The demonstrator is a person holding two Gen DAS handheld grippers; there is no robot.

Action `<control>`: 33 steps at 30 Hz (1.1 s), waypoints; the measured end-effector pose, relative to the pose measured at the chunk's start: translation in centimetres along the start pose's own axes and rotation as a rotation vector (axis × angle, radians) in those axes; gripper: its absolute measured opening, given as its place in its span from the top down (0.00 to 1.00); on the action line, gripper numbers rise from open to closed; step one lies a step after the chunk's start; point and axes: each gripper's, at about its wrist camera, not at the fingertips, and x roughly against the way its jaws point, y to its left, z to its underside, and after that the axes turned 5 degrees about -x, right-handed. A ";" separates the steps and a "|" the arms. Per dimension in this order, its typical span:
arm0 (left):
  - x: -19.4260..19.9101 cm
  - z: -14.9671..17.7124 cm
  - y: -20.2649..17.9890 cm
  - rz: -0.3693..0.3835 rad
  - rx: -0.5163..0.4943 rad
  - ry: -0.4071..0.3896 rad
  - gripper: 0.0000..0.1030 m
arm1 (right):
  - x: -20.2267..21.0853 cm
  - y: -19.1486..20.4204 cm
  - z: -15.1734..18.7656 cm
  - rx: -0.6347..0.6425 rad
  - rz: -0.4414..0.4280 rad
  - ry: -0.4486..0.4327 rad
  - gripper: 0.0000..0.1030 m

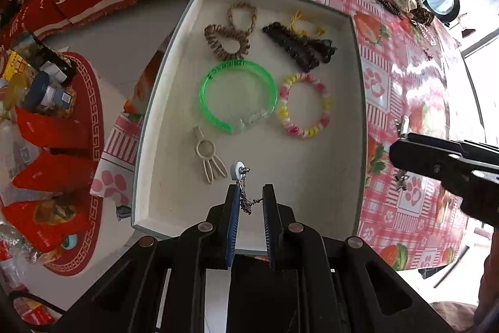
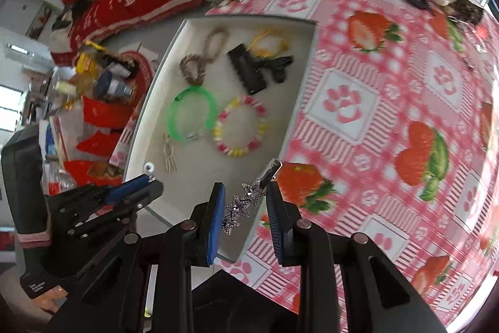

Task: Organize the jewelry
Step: 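Open the right tool to drop the star clip while the left tool releases the chain charm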

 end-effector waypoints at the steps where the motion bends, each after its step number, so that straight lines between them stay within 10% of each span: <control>1: -0.2 0.1 0.1 0.003 0.001 0.003 0.79 | -0.4 0.2 0.0 0.006 -0.002 0.007 0.72; 33: -4.4 0.2 1.1 -0.004 0.018 0.035 0.79 | -9.7 2.9 -1.2 0.113 0.051 0.153 0.71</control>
